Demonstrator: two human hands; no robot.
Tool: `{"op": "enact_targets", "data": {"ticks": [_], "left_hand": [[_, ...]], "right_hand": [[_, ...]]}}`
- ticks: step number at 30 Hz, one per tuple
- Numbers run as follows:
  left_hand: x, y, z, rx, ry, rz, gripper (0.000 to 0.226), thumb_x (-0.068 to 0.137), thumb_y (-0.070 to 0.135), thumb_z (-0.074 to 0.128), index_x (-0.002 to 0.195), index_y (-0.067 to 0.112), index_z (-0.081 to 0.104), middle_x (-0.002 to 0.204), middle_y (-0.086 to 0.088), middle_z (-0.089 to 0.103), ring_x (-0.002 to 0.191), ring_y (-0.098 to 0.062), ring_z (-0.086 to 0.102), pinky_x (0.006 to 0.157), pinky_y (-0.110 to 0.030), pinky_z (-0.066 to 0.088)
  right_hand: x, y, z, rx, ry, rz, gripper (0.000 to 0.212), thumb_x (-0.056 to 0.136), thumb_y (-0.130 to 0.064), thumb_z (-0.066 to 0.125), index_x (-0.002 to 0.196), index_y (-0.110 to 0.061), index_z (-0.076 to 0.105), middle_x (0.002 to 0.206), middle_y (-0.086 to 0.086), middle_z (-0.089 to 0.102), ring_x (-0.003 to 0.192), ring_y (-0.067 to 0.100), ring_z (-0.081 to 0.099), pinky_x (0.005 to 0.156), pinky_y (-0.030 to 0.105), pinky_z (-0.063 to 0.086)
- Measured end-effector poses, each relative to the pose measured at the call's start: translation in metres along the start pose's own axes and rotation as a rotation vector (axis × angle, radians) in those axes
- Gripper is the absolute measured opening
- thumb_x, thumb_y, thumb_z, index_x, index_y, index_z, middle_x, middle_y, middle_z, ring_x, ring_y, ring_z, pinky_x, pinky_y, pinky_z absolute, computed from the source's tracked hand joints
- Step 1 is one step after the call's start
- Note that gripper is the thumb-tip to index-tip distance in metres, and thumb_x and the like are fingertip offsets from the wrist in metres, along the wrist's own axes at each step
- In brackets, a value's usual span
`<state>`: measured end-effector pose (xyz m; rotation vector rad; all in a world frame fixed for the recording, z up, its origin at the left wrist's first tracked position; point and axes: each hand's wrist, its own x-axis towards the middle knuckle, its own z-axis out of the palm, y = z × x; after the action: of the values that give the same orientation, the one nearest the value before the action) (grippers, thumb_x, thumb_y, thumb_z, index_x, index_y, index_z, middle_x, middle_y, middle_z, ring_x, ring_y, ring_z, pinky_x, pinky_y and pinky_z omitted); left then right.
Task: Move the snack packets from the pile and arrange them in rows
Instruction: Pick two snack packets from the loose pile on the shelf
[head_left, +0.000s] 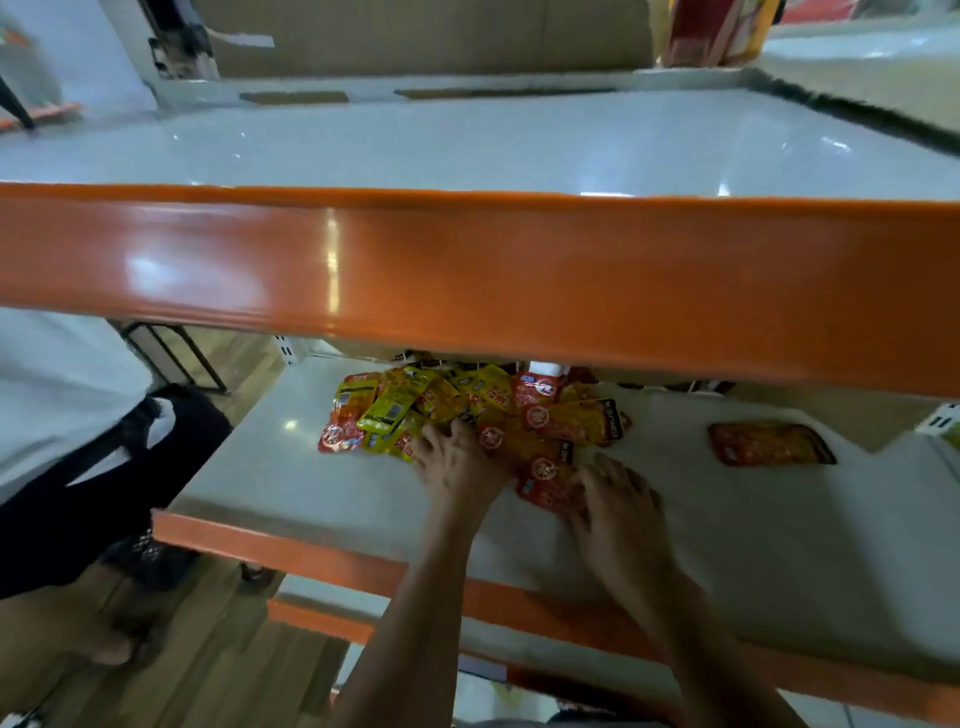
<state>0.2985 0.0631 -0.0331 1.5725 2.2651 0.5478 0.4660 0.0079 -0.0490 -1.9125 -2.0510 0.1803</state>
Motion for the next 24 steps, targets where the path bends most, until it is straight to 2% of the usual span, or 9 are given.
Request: {"op": "enact_targets", "data": {"ticks": [3, 7, 10, 13, 15, 17, 19, 21, 24], "left_hand": [[0.003, 0.006, -0.002, -0.123, -0.022, -0.01, 0.084, 0.071, 0.049, 0.079, 0.132, 0.011, 0.035, 0.131, -0.014, 0.036, 0.13, -0.039, 0.028, 0.109, -0.052, 0.025], [-0.002, 0.012, -0.001, -0.334, -0.072, 0.072, 0.069, 0.074, 0.032, 0.079, 0.12, 0.008, 0.033, 0.115, -0.005, 0.051, 0.118, -0.034, 0.047, 0.105, -0.052, 0.033], [-0.005, 0.007, 0.002, -0.561, -0.084, 0.151, 0.062, 0.072, 0.016, 0.083, 0.11, 0.009, 0.034, 0.096, 0.004, 0.059, 0.093, -0.027, 0.063, 0.08, -0.047, 0.053], [-0.004, 0.005, 0.001, -0.742, -0.135, 0.091, 0.053, 0.069, 0.015, 0.087, 0.105, 0.016, 0.049, 0.091, 0.006, 0.065, 0.083, -0.018, 0.065, 0.071, -0.041, 0.055], [-0.002, 0.004, -0.001, -0.88, -0.172, 0.036, 0.039, 0.071, 0.013, 0.086, 0.101, 0.017, 0.061, 0.089, 0.001, 0.07, 0.078, -0.019, 0.066, 0.066, -0.036, 0.053], [-0.002, 0.001, -0.005, -1.044, -0.203, 0.002, 0.027, 0.074, 0.009, 0.083, 0.094, 0.01, 0.065, 0.084, -0.006, 0.067, 0.072, -0.018, 0.06, 0.062, -0.031, 0.047], [-0.004, -0.003, -0.007, -1.183, -0.236, -0.021, 0.026, 0.073, 0.012, 0.083, 0.091, 0.008, 0.065, 0.087, -0.013, 0.066, 0.079, -0.024, 0.062, 0.07, -0.038, 0.049], [-0.007, -0.002, -0.012, -1.261, -0.265, -0.038, 0.021, 0.076, 0.011, 0.083, 0.09, 0.01, 0.068, 0.089, -0.01, 0.069, 0.085, -0.026, 0.065, 0.078, -0.043, 0.053], [-0.013, 0.0, -0.012, -1.29, -0.315, -0.03, 0.021, 0.081, 0.007, 0.079, 0.096, -0.001, 0.067, 0.087, -0.012, 0.067, 0.08, -0.024, 0.063, 0.07, -0.034, 0.054]], "right_hand": [[-0.002, 0.001, -0.008, -0.027, -0.071, 0.035, 0.036, 0.086, -0.027, 0.063, 0.121, -0.025, 0.053, 0.119, -0.002, 0.059, 0.115, 0.025, 0.053, 0.093, 0.039, 0.04], [-0.002, 0.001, -0.012, -0.004, -0.053, 0.113, 0.052, 0.081, -0.032, 0.069, 0.127, -0.018, 0.049, 0.117, 0.008, 0.057, 0.109, 0.032, 0.054, 0.088, 0.042, 0.043], [-0.001, 0.004, -0.016, 0.089, -0.077, 0.191, 0.059, 0.079, -0.027, 0.072, 0.132, -0.015, 0.048, 0.119, 0.011, 0.055, 0.11, 0.034, 0.054, 0.089, 0.041, 0.045], [-0.003, 0.009, -0.02, 0.283, -0.12, 0.225, 0.047, 0.078, -0.031, 0.077, 0.119, -0.013, 0.061, 0.108, 0.011, 0.062, 0.099, 0.029, 0.06, 0.081, 0.035, 0.049], [-0.006, 0.012, -0.025, 0.411, -0.158, 0.287, 0.026, 0.081, -0.023, 0.072, 0.106, -0.017, 0.066, 0.096, 0.006, 0.066, 0.084, 0.018, 0.063, 0.071, 0.03, 0.05], [-0.008, 0.017, -0.031, 0.517, -0.148, 0.329, 0.008, 0.084, -0.023, 0.07, 0.089, -0.019, 0.067, 0.082, 0.002, 0.066, 0.07, 0.01, 0.061, 0.059, 0.028, 0.046], [-0.011, 0.022, -0.036, 0.578, -0.107, 0.332, 0.014, 0.086, -0.031, 0.07, 0.078, -0.02, 0.065, 0.072, -0.002, 0.065, 0.064, 0.008, 0.061, 0.054, 0.027, 0.042], [-0.013, 0.028, -0.041, 0.618, -0.06, 0.345, 0.021, 0.088, -0.034, 0.07, 0.071, -0.023, 0.063, 0.067, -0.005, 0.065, 0.064, 0.01, 0.063, 0.054, 0.027, 0.043], [-0.017, 0.039, -0.047, 0.749, 0.009, 0.423, 0.021, 0.087, -0.028, 0.071, 0.068, -0.023, 0.066, 0.066, 0.0, 0.068, 0.066, 0.019, 0.066, 0.062, 0.04, 0.052]]}}
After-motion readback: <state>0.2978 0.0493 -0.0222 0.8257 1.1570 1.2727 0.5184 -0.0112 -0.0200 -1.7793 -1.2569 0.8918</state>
